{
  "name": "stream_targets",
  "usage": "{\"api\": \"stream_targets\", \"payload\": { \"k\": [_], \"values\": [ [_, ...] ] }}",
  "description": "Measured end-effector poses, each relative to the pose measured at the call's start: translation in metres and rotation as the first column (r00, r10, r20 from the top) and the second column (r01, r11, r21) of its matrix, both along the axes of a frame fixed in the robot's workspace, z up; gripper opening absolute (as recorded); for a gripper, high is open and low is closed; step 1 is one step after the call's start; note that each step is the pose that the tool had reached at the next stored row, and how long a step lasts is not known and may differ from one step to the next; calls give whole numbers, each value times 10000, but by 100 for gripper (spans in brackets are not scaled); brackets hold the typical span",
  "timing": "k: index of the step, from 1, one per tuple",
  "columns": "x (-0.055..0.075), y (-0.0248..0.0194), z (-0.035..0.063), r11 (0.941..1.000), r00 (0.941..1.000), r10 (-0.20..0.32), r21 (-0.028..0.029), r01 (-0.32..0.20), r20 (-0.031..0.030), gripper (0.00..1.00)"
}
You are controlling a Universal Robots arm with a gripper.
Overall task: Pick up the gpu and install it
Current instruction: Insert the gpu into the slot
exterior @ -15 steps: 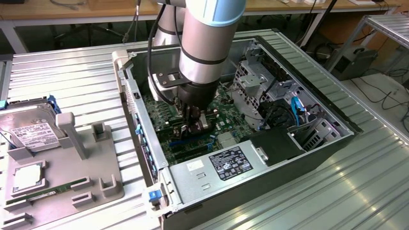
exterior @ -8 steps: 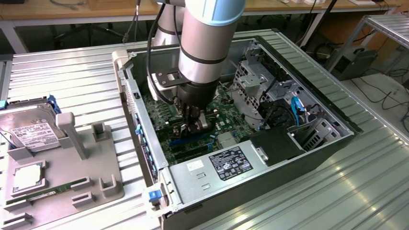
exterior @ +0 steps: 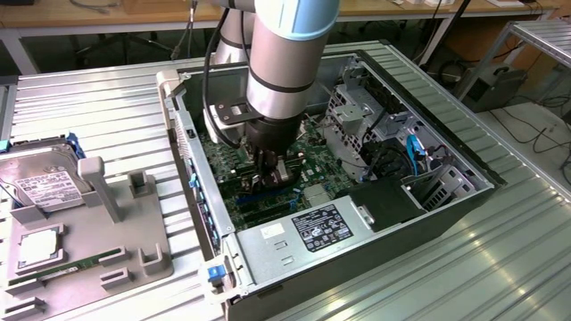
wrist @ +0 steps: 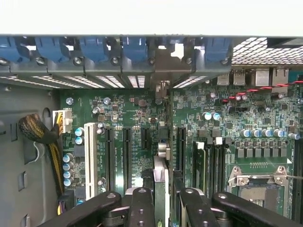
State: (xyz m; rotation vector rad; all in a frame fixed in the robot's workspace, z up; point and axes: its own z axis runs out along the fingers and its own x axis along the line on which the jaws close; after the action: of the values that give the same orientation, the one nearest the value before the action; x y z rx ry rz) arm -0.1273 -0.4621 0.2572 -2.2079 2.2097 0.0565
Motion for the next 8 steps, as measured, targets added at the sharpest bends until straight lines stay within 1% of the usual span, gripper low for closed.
{"api": "stream_targets", "payload": {
  "k": [8],
  "values": [
    [-4,0,-40,10000,10000,2,-3,-2,-2,26]
  ]
}}
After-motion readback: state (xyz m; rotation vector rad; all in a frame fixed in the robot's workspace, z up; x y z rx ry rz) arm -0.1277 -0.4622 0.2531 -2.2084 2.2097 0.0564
